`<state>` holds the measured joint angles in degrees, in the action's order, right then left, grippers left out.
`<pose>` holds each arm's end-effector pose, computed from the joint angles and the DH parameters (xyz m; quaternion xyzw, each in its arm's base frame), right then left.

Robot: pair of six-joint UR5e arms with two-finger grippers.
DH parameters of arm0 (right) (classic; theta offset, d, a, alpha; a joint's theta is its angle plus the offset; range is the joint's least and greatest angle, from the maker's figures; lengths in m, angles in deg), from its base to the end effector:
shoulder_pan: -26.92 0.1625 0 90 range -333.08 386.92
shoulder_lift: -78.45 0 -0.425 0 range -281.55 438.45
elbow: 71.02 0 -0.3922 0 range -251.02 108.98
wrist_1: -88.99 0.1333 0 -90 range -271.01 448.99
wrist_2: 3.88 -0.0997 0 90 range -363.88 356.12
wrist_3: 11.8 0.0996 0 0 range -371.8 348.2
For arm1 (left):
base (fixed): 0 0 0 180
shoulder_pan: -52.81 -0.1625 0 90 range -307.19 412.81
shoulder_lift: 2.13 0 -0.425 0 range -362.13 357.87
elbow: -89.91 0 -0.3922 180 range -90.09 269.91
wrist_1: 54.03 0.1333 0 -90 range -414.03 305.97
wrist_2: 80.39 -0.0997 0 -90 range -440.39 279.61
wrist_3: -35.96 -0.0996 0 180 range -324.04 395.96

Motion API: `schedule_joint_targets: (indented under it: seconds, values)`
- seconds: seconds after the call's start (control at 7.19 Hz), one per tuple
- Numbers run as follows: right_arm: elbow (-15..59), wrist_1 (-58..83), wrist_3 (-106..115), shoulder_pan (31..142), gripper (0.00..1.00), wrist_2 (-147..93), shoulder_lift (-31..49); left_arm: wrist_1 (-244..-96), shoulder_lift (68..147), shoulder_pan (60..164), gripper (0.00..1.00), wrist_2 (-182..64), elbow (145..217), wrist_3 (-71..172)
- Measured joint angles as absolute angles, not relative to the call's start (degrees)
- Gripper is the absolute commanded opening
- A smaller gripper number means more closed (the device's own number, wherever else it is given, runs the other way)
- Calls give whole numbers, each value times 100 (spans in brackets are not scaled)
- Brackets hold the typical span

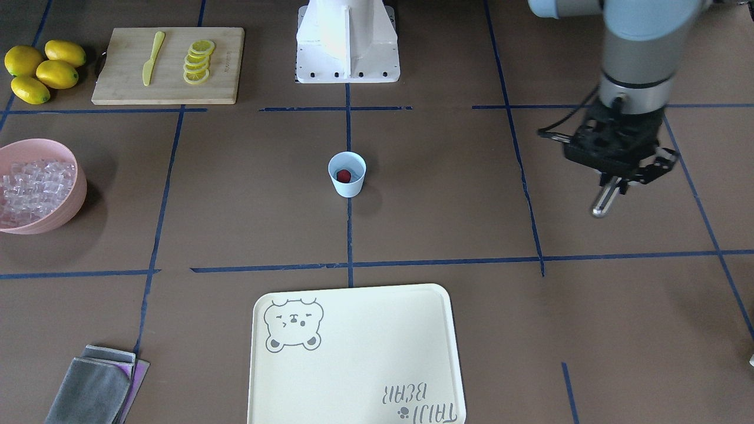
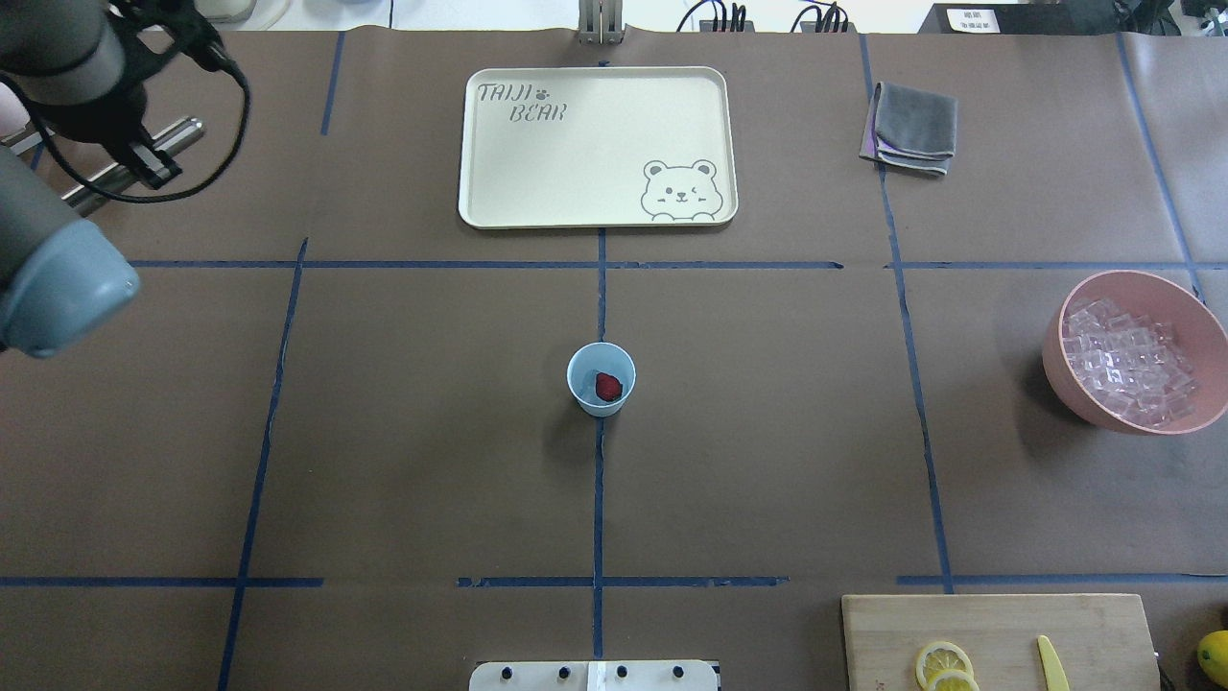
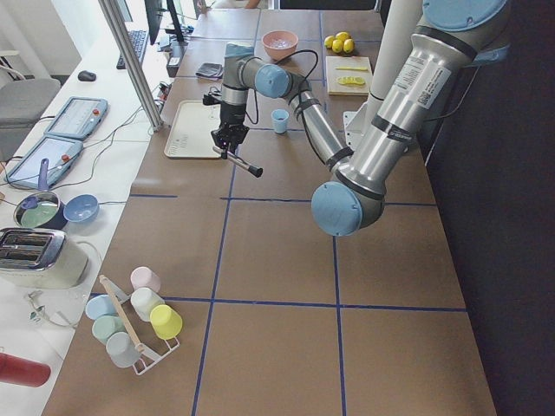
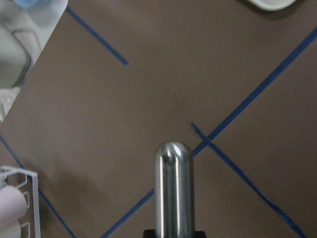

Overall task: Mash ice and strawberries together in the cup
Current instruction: 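Lower the muddler onto the table with the left gripper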

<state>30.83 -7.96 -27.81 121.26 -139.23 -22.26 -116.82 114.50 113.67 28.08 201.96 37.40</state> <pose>0.0929 -0.3994 0.6520 0.0220 -0.3872 -0.0742 0.9187 0.1920 -0.5534 0.2993 0.1358 0.2006 0.2612 0.9344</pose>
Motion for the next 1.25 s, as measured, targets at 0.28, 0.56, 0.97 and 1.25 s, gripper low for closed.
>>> schedule_joint_targets:
  seconds: [0.28, 0.56, 0.97, 1.25]
  values:
    - [3092, -796, -2774, 12126, 99, -13924, -2223, -11913, 10720, 12259, 1, 3532, 20019, 3983]
    - [3107, -796, -2771, 12124, 99, -13924, -2225, -13115, 9788, 12653, 1, 4193, 19705, 4487]
    - [3119, -796, -2773, 12128, 99, -13923, -2227, -15669, 8945, 12659, 6, 4354, 18515, 5849]
    - [3120, -796, -2787, 12129, 99, -13924, -2227, -16710, 8882, 12338, 7, 4362, 17761, 6304]
